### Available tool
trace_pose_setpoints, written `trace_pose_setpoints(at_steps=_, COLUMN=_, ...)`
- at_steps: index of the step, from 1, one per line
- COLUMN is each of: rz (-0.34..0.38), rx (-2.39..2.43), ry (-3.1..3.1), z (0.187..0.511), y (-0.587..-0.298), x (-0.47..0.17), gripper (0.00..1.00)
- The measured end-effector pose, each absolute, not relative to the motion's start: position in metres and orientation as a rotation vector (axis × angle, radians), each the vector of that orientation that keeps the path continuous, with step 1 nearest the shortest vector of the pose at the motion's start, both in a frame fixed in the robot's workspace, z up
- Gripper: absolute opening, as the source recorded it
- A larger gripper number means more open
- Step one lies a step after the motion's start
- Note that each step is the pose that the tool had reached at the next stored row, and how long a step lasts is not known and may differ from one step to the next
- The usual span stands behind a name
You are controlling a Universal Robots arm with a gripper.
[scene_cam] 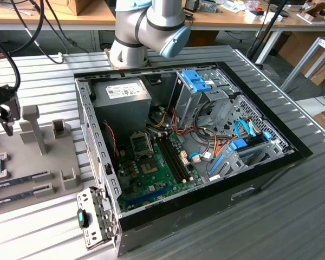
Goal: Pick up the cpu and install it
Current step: 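Pick up the cpu and move it towards the insertion slot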
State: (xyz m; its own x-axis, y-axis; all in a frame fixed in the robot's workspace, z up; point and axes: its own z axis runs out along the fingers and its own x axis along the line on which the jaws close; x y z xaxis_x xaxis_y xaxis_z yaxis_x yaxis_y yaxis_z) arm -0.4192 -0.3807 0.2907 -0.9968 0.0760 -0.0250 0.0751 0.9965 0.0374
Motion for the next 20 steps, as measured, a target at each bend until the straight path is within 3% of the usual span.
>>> trace_pose_setpoints(at_steps=20, rz=0.057, rx=0.118, ry=3.112, z=0.2867, y=-0.3807, x=-0.4192, gripper=0.72)
